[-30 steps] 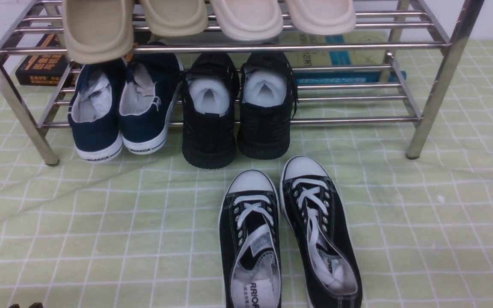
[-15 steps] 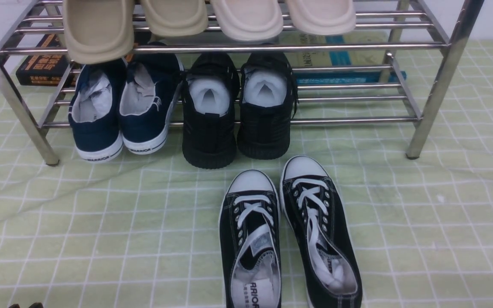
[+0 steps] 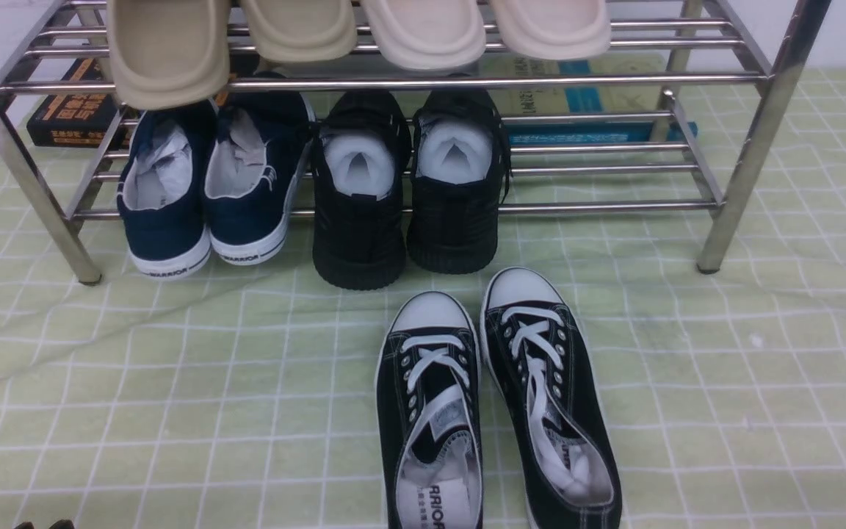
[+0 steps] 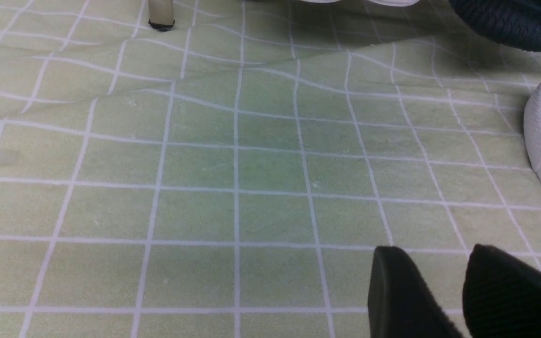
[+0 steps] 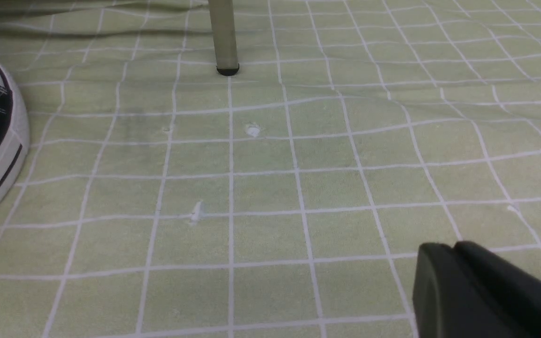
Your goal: Take the shoes off the shelf with your hand from the green coffee tablecloth.
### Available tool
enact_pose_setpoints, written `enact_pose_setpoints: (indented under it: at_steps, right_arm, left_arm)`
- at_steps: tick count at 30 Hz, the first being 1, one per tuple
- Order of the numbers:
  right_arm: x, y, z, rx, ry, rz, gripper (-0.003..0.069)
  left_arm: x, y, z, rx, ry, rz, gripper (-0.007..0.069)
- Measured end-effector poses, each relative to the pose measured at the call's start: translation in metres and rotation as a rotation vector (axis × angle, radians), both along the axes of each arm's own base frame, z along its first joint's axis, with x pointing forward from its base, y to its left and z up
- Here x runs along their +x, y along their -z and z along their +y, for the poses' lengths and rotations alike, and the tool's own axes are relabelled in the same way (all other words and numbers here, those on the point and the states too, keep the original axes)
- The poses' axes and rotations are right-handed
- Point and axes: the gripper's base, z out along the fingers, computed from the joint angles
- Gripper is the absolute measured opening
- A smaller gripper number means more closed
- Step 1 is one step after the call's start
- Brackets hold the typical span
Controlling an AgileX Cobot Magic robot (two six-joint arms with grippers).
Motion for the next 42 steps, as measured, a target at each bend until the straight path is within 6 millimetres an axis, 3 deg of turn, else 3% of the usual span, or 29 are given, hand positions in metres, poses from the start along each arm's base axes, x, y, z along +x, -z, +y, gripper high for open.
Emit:
enact_pose_setpoints:
  at_steps: [42]
  right_arm:
    - [0.0000, 0.0000, 0.0000, 0.001, 0.000, 0.000, 0.0099]
  left_arm:
    - [0.0000, 0.0000, 0.0000, 0.000, 0.000, 0.000, 0.0242]
